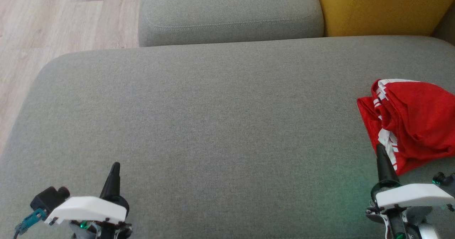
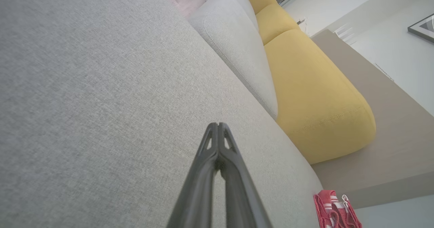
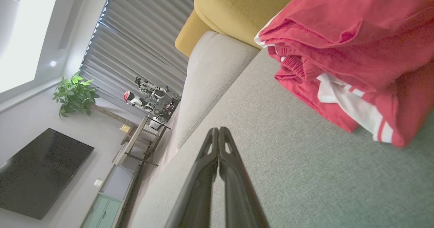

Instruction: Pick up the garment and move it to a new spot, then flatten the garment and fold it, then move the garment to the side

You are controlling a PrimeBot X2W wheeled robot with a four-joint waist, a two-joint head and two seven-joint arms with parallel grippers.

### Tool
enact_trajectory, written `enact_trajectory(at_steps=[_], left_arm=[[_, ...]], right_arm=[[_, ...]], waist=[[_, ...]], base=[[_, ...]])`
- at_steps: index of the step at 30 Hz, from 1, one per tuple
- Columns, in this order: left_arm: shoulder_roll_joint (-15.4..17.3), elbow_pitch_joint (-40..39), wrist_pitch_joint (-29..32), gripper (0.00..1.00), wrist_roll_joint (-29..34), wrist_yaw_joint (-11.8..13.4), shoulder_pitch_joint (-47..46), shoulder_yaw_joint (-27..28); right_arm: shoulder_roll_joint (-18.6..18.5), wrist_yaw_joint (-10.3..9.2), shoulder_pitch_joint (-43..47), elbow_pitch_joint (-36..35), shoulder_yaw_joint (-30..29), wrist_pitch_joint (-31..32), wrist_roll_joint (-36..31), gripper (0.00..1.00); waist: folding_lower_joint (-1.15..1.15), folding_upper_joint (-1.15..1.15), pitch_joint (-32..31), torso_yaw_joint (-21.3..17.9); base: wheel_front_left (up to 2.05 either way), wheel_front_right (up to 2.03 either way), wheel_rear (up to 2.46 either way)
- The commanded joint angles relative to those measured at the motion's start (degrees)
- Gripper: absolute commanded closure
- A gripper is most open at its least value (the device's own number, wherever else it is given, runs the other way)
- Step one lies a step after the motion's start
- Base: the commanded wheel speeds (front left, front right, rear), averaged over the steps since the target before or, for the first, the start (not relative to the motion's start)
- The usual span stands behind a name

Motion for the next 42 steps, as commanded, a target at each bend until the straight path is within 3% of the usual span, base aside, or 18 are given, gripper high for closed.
enact_trajectory(at_steps=[1, 42], left_arm=[[0.22, -1.64, 0.10, 1.00, -1.02, -0.64, -3.31, 1.88], [-1.54, -1.47, 6.05, 1.00, -26.98, -4.42, -6.67, 8.68]], right_arm=[[-0.38, -0.03, -3.10, -1.54, 0.25, 0.23, 1.28, 1.00], [-0.42, -0.05, -6.36, 0.46, -2.49, 2.48, 28.51, 1.00]], waist=[[0.00, 0.00, 0.01, -0.01], [0.00, 0.00, 1.36, -0.64]], base=[[0.00, 0.00, 0.00], [0.00, 0.00, 0.00]])
